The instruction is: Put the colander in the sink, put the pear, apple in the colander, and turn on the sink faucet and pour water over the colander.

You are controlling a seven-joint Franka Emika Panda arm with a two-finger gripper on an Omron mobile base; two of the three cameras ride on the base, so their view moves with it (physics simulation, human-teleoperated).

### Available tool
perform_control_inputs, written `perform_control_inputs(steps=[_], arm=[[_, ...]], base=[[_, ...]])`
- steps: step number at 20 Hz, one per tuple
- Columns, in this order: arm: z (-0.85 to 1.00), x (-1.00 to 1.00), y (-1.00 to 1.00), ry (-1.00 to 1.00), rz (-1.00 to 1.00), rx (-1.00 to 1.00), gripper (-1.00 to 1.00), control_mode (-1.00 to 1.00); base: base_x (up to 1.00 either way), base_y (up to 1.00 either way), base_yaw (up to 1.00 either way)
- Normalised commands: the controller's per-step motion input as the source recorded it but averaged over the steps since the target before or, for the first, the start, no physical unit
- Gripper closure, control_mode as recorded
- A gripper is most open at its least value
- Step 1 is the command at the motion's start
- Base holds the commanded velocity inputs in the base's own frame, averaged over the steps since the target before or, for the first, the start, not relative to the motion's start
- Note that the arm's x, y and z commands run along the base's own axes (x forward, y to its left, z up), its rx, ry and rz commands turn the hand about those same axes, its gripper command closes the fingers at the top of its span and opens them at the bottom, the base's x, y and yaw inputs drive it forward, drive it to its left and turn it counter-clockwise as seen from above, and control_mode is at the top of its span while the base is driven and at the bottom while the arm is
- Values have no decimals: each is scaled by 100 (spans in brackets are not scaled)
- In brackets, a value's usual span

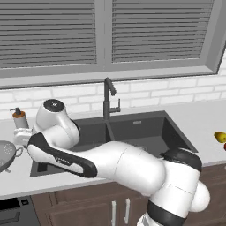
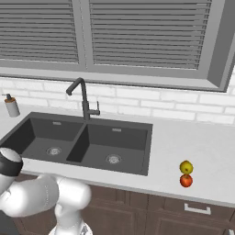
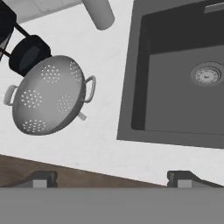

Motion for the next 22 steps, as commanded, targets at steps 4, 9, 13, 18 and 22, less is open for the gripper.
perform_control_inputs(steps=[4,9,13,18,22], arm=[[-16,38,53,6,-2,0,-100,-100],[-19,36,35,11,-2,0,-100,-100],[-33,26,25,12,-2,0,-100,-100],[-37,19,32,7,-1,-1,-100,-100],[-34,12,41,5,-1,-5,-100,-100]], base=[[0,0,0],[0,0,0],[0,0,0],[0,0,0],[0,0,0]])
